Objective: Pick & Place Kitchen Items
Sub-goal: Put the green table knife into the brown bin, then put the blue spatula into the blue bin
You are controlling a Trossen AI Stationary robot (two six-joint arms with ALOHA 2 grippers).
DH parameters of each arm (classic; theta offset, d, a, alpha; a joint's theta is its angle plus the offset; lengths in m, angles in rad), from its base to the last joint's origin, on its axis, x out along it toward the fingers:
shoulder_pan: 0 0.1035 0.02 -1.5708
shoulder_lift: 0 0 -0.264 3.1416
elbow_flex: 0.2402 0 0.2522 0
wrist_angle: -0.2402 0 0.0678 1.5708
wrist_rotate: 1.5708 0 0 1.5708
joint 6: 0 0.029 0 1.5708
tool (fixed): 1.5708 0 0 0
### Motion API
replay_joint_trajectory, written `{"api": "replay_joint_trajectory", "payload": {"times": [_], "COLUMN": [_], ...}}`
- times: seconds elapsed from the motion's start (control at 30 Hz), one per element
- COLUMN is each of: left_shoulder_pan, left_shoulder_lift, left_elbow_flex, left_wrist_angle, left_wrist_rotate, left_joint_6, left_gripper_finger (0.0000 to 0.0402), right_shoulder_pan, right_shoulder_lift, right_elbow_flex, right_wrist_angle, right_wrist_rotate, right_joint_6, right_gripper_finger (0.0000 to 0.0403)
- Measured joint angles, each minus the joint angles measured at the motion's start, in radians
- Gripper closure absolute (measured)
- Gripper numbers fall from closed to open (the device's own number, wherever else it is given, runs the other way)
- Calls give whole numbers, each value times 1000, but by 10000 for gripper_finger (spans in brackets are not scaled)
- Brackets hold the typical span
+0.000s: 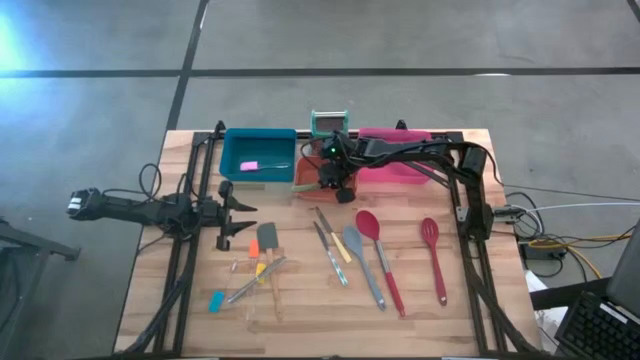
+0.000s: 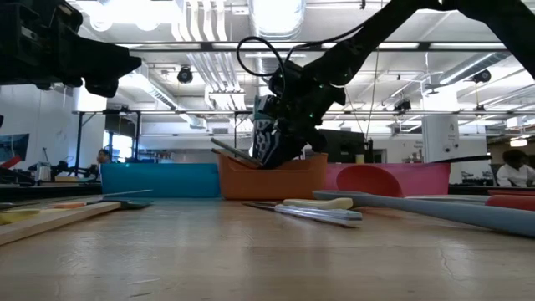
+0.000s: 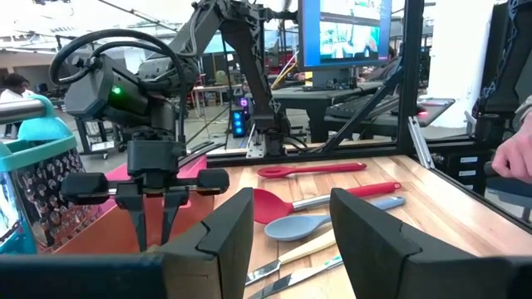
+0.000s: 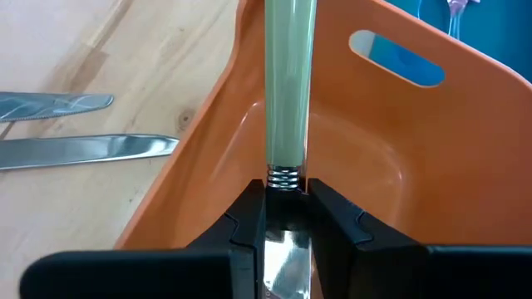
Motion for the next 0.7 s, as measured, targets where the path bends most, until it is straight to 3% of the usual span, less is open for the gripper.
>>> {"api": "replay_joint_trajectory", "payload": {"times": [0.37, 0.53, 0.7], "left_shoulder_pan": [0, 0, 0], "left_shoulder_lift": [0, 0, 0], "left_elbow_flex": [0, 0, 0], "left_wrist_angle": [0, 0, 1], "left_wrist_rotate": [0, 0, 0], "left_joint_6": [0, 0, 0], "left_gripper_finger": [236, 236, 236], "right_shoulder_pan": [15, 38, 68], "right_shoulder_lift": [-5, -57, -150], "right_elbow_flex": [37, 126, 189], "right_wrist_angle": [-35, -163, -292], "right_wrist_rotate": [18, 43, 68], "right_joint_6": [20, 81, 227], "right_gripper_finger": [207, 196, 221]}}
